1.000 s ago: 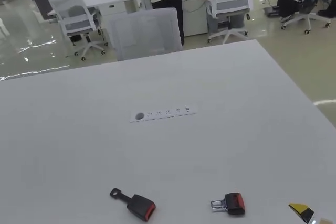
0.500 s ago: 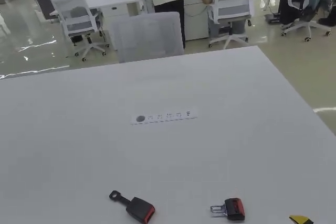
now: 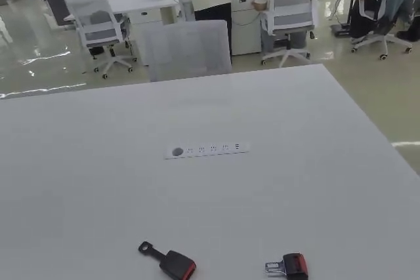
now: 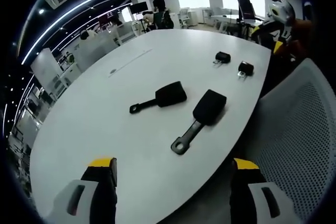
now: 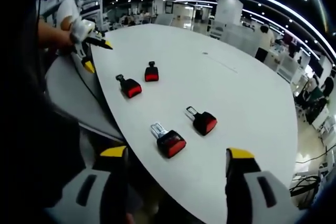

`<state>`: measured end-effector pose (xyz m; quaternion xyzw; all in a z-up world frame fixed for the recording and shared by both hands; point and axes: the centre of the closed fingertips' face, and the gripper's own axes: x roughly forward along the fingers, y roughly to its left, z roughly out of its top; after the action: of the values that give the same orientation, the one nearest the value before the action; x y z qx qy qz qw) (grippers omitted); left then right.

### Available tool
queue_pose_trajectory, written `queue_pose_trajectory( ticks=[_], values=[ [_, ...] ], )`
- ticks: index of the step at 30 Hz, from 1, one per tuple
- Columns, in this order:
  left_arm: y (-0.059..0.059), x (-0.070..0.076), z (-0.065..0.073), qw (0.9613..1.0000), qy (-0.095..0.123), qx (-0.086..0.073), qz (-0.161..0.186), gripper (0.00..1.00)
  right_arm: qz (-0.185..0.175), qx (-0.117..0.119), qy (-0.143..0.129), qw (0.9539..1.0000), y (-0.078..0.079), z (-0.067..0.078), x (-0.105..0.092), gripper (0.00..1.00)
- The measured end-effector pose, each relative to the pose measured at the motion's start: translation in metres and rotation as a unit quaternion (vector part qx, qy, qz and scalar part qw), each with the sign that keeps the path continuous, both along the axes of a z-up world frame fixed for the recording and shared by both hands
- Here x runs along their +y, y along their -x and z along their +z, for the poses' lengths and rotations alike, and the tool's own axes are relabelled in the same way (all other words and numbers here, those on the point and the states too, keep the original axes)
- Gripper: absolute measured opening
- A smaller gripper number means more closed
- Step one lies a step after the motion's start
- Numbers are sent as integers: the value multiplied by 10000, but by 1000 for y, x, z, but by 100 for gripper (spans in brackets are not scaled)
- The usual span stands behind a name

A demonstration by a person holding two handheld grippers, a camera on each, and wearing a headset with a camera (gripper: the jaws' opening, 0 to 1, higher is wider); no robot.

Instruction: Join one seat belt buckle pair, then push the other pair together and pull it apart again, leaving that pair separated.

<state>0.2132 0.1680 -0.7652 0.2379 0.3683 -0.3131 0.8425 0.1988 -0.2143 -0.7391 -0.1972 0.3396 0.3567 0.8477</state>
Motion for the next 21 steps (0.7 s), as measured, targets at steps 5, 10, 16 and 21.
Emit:
queue_pose_trajectory(
  ticks=[5, 10, 16, 21],
  values=[
    [5, 0, -6, 9999, -33, 135, -88, 90, -20, 50, 19, 10000, 1, -3, 7, 74],
    [7, -5, -14, 9990, -72, 326, -305, 84, 226, 44, 112, 9997, 5, -4, 21, 70],
    [-2, -15, -17, 9972, -102, 438, -602, 79, 679, 44, 281, 9973, 8, -5, 28, 63],
    [-14, -24, -16, 9960, 7, 496, -739, 70, 922, 111, 398, 9949, 6, -14, 32, 57]
  ],
)
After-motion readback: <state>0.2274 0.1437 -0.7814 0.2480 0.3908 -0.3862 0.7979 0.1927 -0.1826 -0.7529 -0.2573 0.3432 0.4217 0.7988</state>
